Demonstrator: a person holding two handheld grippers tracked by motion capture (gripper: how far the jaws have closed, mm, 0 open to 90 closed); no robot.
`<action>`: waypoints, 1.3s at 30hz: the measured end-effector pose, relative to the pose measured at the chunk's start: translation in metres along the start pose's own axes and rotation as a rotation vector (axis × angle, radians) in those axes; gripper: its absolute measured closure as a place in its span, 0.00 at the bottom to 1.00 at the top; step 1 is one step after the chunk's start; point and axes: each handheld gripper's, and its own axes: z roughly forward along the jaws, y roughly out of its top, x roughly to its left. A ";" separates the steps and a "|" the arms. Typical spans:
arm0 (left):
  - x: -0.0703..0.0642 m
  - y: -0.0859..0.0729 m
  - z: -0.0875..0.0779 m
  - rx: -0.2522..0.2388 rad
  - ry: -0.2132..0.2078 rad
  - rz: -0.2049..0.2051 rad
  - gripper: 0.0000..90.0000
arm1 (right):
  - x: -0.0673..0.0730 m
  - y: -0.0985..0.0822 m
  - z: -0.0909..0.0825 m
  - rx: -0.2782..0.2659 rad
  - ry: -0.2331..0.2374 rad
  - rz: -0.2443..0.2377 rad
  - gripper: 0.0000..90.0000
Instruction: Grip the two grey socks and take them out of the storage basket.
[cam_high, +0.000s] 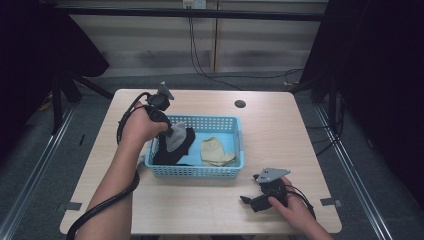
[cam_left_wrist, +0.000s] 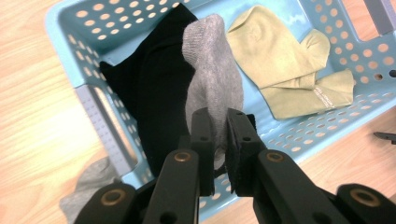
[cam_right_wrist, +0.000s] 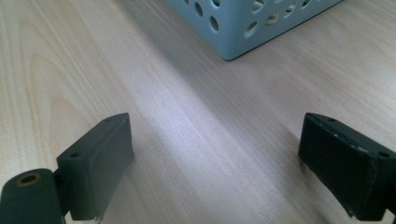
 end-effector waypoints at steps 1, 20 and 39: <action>0.001 -0.001 -0.002 0.001 0.001 -0.002 0.92 | 0.000 0.000 0.000 0.000 0.000 -0.002 0.11; 0.031 -0.019 -0.037 -0.033 0.043 -0.067 0.92 | 0.000 0.000 0.000 -0.001 -0.001 -0.002 0.11; 0.083 -0.067 -0.042 -0.067 0.093 -0.217 0.91 | 0.000 0.000 0.000 -0.002 -0.001 0.000 0.11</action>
